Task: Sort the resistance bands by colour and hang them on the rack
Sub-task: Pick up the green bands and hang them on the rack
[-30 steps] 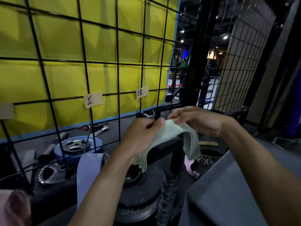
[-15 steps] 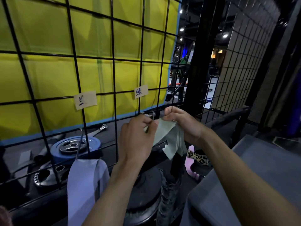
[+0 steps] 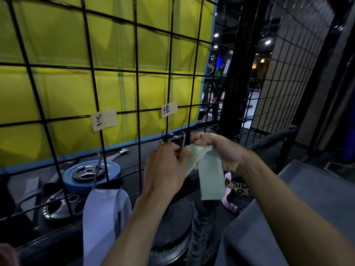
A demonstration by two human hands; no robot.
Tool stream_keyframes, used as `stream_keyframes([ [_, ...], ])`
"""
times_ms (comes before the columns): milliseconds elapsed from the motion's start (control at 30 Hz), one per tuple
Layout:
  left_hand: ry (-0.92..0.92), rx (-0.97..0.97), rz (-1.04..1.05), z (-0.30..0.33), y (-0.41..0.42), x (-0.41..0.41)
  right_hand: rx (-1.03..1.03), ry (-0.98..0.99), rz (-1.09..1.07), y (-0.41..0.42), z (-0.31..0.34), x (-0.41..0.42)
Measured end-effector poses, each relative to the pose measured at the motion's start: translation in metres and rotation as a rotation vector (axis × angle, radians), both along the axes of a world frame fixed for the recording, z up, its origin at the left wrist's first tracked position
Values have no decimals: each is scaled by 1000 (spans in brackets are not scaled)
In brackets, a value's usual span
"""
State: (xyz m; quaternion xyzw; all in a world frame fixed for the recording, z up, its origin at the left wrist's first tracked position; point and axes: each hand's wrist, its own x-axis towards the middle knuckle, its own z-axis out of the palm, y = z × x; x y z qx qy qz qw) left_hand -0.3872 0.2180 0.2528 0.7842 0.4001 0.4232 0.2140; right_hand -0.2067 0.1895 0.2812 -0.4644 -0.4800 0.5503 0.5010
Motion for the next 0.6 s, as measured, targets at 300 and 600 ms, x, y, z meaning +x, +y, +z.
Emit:
stream_keyframes([
  [300,84,-145,-43,5,6,-1,-46,-59,30,4,1,0],
  [600,-46,-268,-162,-5,16,0,-134,-91,-6,-1,-4,5],
])
